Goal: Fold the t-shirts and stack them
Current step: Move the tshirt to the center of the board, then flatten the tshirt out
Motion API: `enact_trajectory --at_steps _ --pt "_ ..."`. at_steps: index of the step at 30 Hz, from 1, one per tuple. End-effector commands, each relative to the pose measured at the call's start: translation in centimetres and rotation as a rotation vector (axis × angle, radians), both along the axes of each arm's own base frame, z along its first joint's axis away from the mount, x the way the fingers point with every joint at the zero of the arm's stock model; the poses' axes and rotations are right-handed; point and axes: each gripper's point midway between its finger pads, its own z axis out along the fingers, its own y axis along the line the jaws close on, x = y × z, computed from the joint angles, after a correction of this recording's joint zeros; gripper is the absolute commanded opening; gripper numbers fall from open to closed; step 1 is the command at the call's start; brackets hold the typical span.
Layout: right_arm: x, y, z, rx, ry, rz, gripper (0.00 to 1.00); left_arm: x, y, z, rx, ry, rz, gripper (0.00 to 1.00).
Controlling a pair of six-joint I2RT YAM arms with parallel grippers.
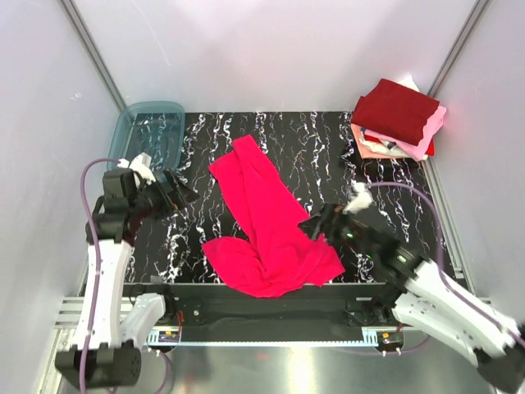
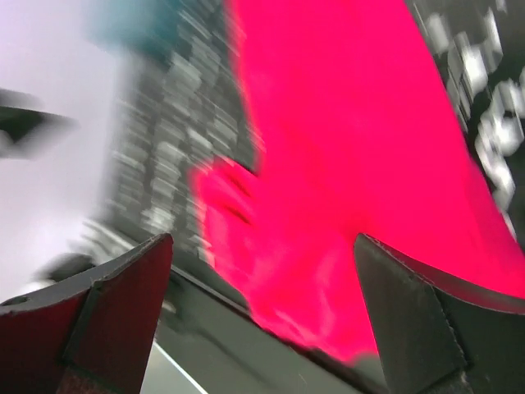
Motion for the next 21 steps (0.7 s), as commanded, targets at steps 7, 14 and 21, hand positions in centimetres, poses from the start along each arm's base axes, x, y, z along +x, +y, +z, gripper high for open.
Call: enact_trajectory --at_steps 7,14,21 --pt "-2.4 3.6 -8.8 -0.216 0.401 0.143 0.92 -3.1 -1.1 -5.1 0.164 0.071 -0.003 0.99" --pt "-4.3 11.7 -7.6 -0.479 0.316 0.344 0.91 -1.4 0.3 -3.0 0.270 0.000 0.005 0.99" --pt "-4.4 22.1 -7.8 -0.592 0.277 0.520 0.84 -1.0 4.8 -2.0 0.383 -0.021 0.086 0.99"
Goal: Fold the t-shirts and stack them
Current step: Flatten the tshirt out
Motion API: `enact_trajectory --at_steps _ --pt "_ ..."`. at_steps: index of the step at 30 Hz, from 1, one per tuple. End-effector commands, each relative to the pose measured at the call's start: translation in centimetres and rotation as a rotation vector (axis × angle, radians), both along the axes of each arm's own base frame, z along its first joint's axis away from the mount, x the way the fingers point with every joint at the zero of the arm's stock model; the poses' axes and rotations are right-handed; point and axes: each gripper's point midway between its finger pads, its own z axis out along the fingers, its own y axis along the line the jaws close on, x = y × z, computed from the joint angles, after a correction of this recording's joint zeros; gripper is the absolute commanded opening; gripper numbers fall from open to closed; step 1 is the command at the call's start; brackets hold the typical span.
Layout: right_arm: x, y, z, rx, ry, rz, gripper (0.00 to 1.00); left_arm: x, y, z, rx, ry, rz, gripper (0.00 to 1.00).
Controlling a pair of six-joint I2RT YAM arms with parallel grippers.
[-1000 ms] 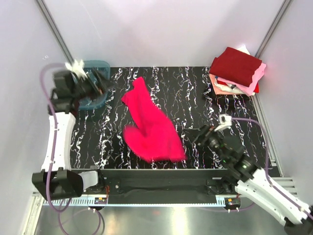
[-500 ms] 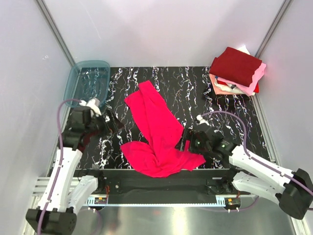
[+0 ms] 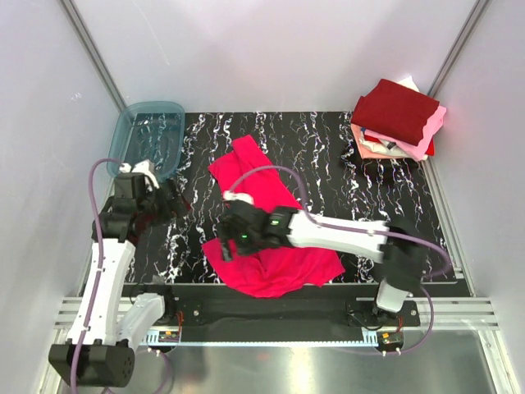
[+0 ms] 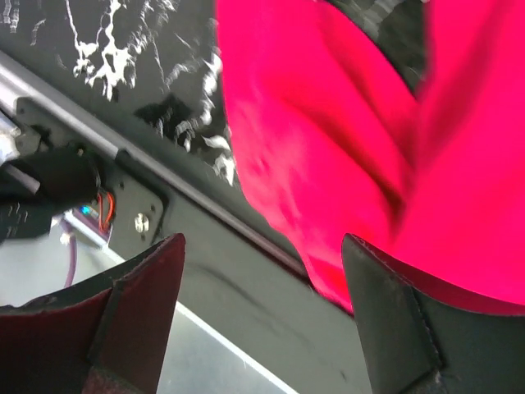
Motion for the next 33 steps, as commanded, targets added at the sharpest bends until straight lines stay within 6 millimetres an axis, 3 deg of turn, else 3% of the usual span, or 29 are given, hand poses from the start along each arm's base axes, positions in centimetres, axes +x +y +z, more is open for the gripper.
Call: enact_trajectory --at_steps 1,2,3,4,5,6,8,9,10,12,13,16,22,25,26,28,33 --pt "-0.2 3.3 -1.9 -0.113 -0.034 0.095 0.83 0.2 1.9 2.3 0.062 -0.108 0.018 0.99" --pt "-0.4 3.6 -2.5 -0.150 -0.025 0.116 0.83 0.5 1.8 2.5 0.055 -0.138 0.020 0.99" --pt "-0.2 5.3 -1.5 -0.126 -0.038 0.130 0.83 0.3 1.9 3.1 0.053 -0.172 0.032 0.99" --pt "-0.2 5.9 -3.6 -0.172 -0.023 0.142 0.83 0.3 2.0 3.2 0.053 -0.188 0.044 0.99" --pt "-0.5 6.2 -4.1 -0.201 -0.020 0.161 0.83 0.5 2.3 3.2 0.061 -0.210 0.062 0.99" --pt "-0.1 7.6 -3.2 -0.178 -0.033 0.165 0.83 0.3 2.4 3.6 0.058 -0.243 0.074 0.99" --pt "-0.1 7.8 -5.7 -0.259 -0.030 0.181 0.83 0.5 3.3 3.4 0.068 -0.278 0.120 0.99" --pt "0.4 9.0 -4.8 -0.240 -0.045 0.182 0.83 0.2 3.4 3.8 0.068 -0.309 0.131 0.99" --pt "0.8 9.0 -6.7 -0.291 -0.046 0.187 0.83 0.1 3.7 4.0 0.077 -0.325 0.145 0.99" --pt "1.2 9.7 -6.8 -0.310 -0.055 0.195 0.83 -0.2 3.9 4.6 0.088 -0.354 0.152 0.99" --pt "1.5 9.8 -8.4 -0.345 -0.054 0.197 0.83 -0.3 4.1 4.7 0.094 -0.363 0.162 0.99" --pt "1.9 10.3 -10.0 -0.386 -0.061 0.201 0.84 -0.5 4.2 5.1 0.095 -0.386 0.165 0.99" --pt "3.0 9.3 -12.8 -0.504 -0.094 0.206 0.84 -0.7 4.3 5.5 0.092 -0.406 0.174 0.99" --pt "2.6 9.0 -14.2 -0.521 -0.075 0.222 0.66 -0.7 4.3 5.5 0.092 -0.407 0.176 0.99" --pt "2.2 8.5 -15.1 -0.538 -0.057 0.226 0.52 -0.7 4.3 5.6 0.092 -0.410 0.176 0.99" --pt "1.5 8.0 -16.2 -0.542 -0.022 0.236 0.38 -0.7 4.4 5.6 0.092 -0.410 0.178 0.99" --pt "0.5 6.0 -18.8 -0.574 0.024 0.248 0.12 -0.7 4.5 5.5 0.095 -0.412 0.179 0.99"
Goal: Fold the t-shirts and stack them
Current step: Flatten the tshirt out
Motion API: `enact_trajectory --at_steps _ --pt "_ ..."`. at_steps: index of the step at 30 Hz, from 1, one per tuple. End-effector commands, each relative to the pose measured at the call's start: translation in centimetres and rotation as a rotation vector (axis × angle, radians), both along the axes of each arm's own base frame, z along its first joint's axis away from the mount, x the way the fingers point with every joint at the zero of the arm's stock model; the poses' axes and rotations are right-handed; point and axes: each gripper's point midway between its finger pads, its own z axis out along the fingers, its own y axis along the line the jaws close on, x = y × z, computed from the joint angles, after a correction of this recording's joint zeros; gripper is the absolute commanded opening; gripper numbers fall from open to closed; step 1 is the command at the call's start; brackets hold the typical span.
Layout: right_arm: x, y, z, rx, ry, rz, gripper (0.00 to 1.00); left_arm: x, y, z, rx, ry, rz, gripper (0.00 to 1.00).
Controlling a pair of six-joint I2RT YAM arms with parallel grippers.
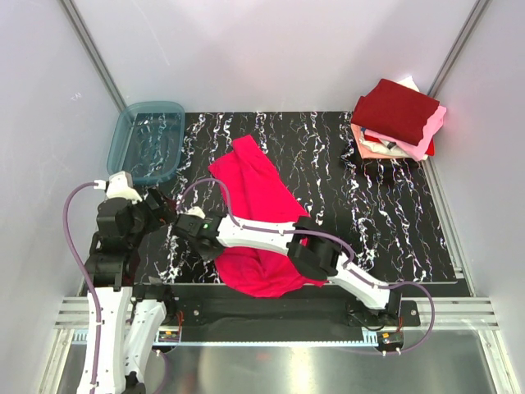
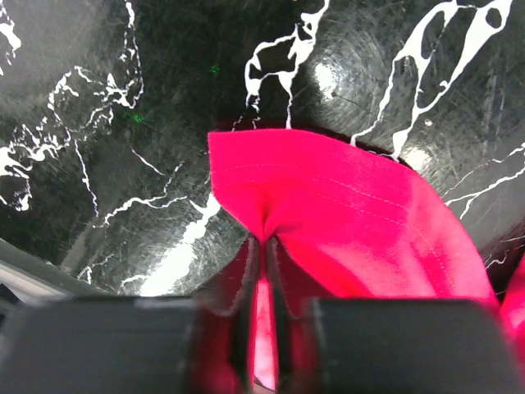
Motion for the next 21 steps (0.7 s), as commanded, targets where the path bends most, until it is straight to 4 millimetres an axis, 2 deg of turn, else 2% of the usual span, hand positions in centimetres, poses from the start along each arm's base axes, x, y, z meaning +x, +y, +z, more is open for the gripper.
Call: enact_trajectory --at_steps 1,2,4,5,6,7,8,9,11,12,13,14,15,16,17,18,20,21 --pt "-2.3 -4.2 -7.1 -0.173 0.104 0.016 0.00 0.6 0.5 1.1 0.015 -0.059 0.015 0.99" --pt "-2.1 -5.1 -7.0 -0.196 0.104 0.011 0.00 0.6 0.5 1.1 0.017 -0.057 0.016 0.99" --pt "-0.7 -5.9 -4.1 -0.191 0.026 0.000 0.00 0.7 0.6 1.0 0.016 -0.050 0.018 0.99" --pt "-0.4 -7.6 -3.4 -0.219 0.006 -0.011 0.00 0.7 0.6 0.8 0.016 -0.042 0.021 0.99" --pt "0.8 -8.0 1.1 -0.152 -0.046 -0.041 0.00 0.8 0.6 0.9 0.016 -0.044 0.021 0.99" --pt "2.1 -9.2 3.4 -0.142 -0.105 -0.084 0.00 0.8 0.6 0.8 0.014 -0.041 0.020 0.99" --pt "2.3 -11.5 5.0 -0.163 -0.126 -0.109 0.00 0.8 0.6 0.7 0.015 -0.038 0.021 0.99" --pt "3.6 -13.2 10.9 -0.063 -0.191 -0.170 0.00 0.8 0.7 0.7 0.013 -0.038 0.023 0.99" --pt "4.9 -17.9 15.9 -0.062 -0.308 -0.271 0.00 0.8 0.6 0.7 0.011 -0.036 0.021 0.99" --pt "5.0 -20.9 19.8 0.002 -0.363 -0.328 0.00 0.7 0.6 0.6 0.006 -0.035 0.027 0.99" --pt "5.9 -24.2 21.3 -0.017 -0.413 -0.410 0.00 0.7 0.6 0.7 0.004 -0.033 0.028 0.99" --pt "5.9 -26.5 21.8 -0.026 -0.429 -0.451 0.00 0.7 0.6 0.6 0.001 -0.027 0.028 0.99" --pt "5.5 -28.9 24.1 0.037 -0.465 -0.500 0.00 0.7 0.6 0.6 -0.009 -0.028 0.034 0.99" --pt "5.8 -31.3 24.7 0.036 -0.489 -0.575 0.00 0.7 0.5 0.7 -0.018 -0.026 0.035 0.98" --pt "5.3 -33.0 24.3 0.025 -0.495 -0.609 0.00 0.9 0.3 0.6 -0.050 -0.021 0.044 0.98" --pt "4.7 -34.8 25.6 0.077 -0.522 -0.652 0.00 1.1 -0.1 0.5 -0.072 -0.023 0.036 0.97" --pt "3.9 -38.4 26.7 0.130 -0.598 -0.799 0.00 2.4 -1.8 0.2 -0.159 -0.024 -0.026 0.94" --pt "3.5 -39.2 27.0 0.151 -0.612 -0.820 0.00 2.9 -1.9 -0.1 -0.174 -0.017 -0.021 0.93"
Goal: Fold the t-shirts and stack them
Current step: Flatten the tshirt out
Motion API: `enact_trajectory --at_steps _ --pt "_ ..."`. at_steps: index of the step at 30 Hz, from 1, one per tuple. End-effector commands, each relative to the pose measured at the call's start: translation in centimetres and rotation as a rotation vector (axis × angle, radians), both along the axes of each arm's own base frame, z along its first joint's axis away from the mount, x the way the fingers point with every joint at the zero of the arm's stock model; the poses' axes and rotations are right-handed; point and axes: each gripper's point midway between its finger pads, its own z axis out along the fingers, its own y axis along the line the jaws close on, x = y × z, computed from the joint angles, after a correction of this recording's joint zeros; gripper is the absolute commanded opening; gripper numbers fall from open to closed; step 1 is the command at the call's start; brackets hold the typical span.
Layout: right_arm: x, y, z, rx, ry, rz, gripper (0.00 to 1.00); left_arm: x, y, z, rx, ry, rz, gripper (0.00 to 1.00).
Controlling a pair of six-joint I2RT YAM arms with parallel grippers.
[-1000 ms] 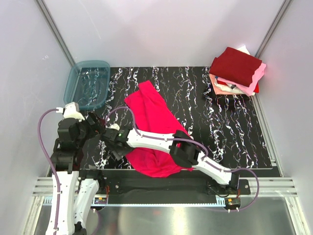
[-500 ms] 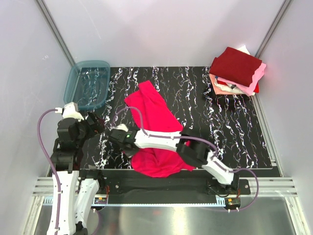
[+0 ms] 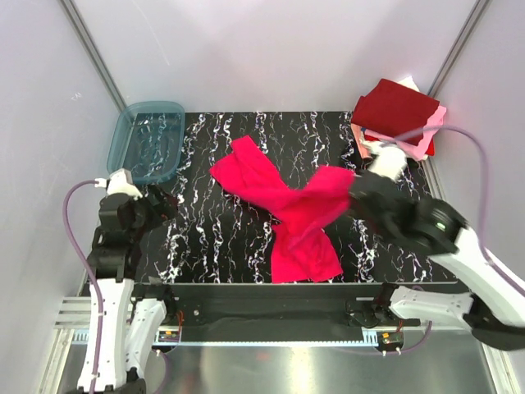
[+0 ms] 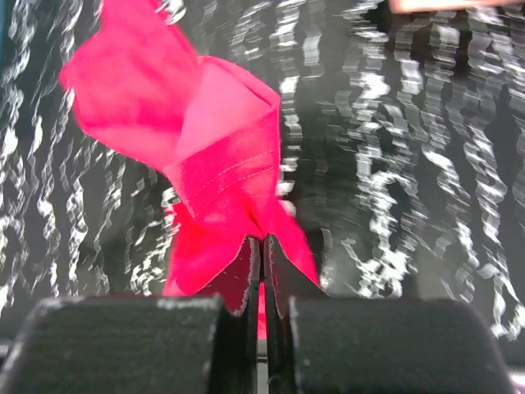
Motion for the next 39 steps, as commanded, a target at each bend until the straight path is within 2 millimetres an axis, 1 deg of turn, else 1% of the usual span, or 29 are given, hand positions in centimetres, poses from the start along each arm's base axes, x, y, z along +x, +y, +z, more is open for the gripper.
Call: enact_trajectory --at_steps 1,4,6,7,9,10,11,12,13,14,15,16,17,18,19,20,21,23,25,28,30,31,32,33,34,35,37,38,39 --pt "-1.1 -5.3 -2.7 -0.081 -0.013 -0.201 0.00 2.6 -2.3 0.3 -0.132 -0.032 -0.066 0.92" --pt "-1.6 -6.2 -2.1 -0.010 -0.060 -0.204 0.00 5.1 -3.9 -0.2 -0.177 -0.014 -0.115 0.89" --pt "-1.9 -6.5 -2.4 -0.009 -0.059 -0.200 0.00 6.5 -7.0 -1.3 -0.176 0.034 -0.209 0.88" --pt "-2.1 -6.8 -2.6 -0.022 -0.051 -0.202 0.00 7.7 -7.9 -0.3 -0.168 -0.004 -0.228 0.89" --pt "-2.4 -7.7 -2.8 -0.028 -0.054 -0.233 0.00 9.6 -10.3 -2.0 -0.164 0.049 -0.285 0.89" --pt "-2.5 -8.2 -2.8 -0.029 -0.062 -0.244 0.00 11.0 -11.0 -1.0 -0.170 0.018 -0.301 0.89" --pt "-2.6 -8.3 -3.0 -0.029 -0.064 -0.240 0.00 12.4 -11.5 -3.1 -0.169 0.084 -0.296 0.90" --pt "-2.9 -8.4 -2.9 -0.012 -0.069 -0.219 0.00 13.8 -11.9 -2.6 -0.171 0.071 -0.293 0.92" --pt "-2.8 -7.9 -3.0 0.009 -0.075 -0.201 0.00 15.1 -12.1 -5.2 -0.162 0.141 -0.281 0.93" --pt "-2.9 -7.6 -3.0 0.020 -0.075 -0.179 0.00 16.0 -12.3 -6.0 -0.163 0.165 -0.275 0.93" --pt "-3.1 -7.7 -2.9 0.036 -0.078 -0.166 0.00 17.5 -12.6 -5.5 -0.164 0.156 -0.276 0.94" --pt "-3.2 -7.5 -3.0 0.041 -0.072 -0.156 0.00 18.3 -12.8 -6.3 -0.161 0.177 -0.274 0.95" --pt "-3.3 -7.6 -3.0 0.042 -0.071 -0.158 0.00 19.2 -13.0 -9.1 -0.155 0.244 -0.268 0.95" --pt "-3.3 -7.7 -3.0 0.042 -0.070 -0.159 0.00 20.6 -13.3 -8.8 -0.152 0.236 -0.263 0.95" --pt "-3.3 -7.6 -3.0 0.038 -0.068 -0.154 0.00 21.4 -13.4 -9.4 -0.147 0.249 -0.261 0.94" --pt "-3.3 -7.5 -3.0 0.038 -0.067 -0.148 0.00 22.0 -13.5 -11.5 -0.143 0.295 -0.256 0.94" --pt "-3.3 -7.2 -3.1 0.038 -0.059 -0.136 0.00 23.1 -13.7 -11.1 -0.144 0.275 -0.255 0.94" --pt "-3.3 -6.8 -3.2 0.049 -0.053 -0.125 0.00 24.0 -14.0 -12.8 -0.148 0.299 -0.252 0.93" --pt "-3.4 -6.6 -3.2 0.061 -0.050 -0.115 0.00 25.0 -14.2 -13.3 -0.149 0.305 -0.243 0.91" --pt "-3.5 -6.8 -2.9 0.073 -0.061 -0.116 0.00 25.5 -14.7 -15.4 -0.175 0.348 -0.237 0.77" --pt "-3.5 -7.0 -2.6 0.069 -0.068 -0.113 0.00 25.9 -15.2 -15.5 -0.193 0.334 -0.239 0.60" --pt "-3.5 -7.3 -2.4 0.067 -0.075 -0.118 0.00 26.3 -15.6 -15.5 -0.190 0.326 -0.255 0.28" --pt "-3.6 -7.3 -2.3 0.066 -0.075 -0.118 0.00 26.2 -15.7 -15.7 -0.185 0.330 -0.268 0.28" --pt "-3.6 -7.6 -2.1 0.066 -0.081 -0.128 0.00 26.2 -16.4 -15.2 -0.183 0.328 -0.294 0.00" --pt "-3.7 -7.9 -2.1 0.060 -0.079 -0.133 0.00 26.1 -16.4 -14.9 -0.167 0.331 -0.293 0.00" --pt "-3.9 -8.2 -1.5 0.082 -0.091 -0.137 0.00 25.9 -16.3 -13.2 -0.144 0.306 -0.296 0.00" --pt "-4.3 -8.9 -0.9 0.116 -0.108 -0.154 0.00 24.2 -15.6 -11.6 -0.101 0.305 -0.270 0.00" --pt "-4.5 -9.3 -0.3 0.148 -0.125 -0.157 0.00 23.4 -15.1 -7.9 -0.083 0.245 -0.269 0.00" --pt "-4.7 -9.5 0.1 0.168 -0.136 -0.162 0.00 21.6 -14.2 -7.4 -0.044 0.282 -0.245 0.00"
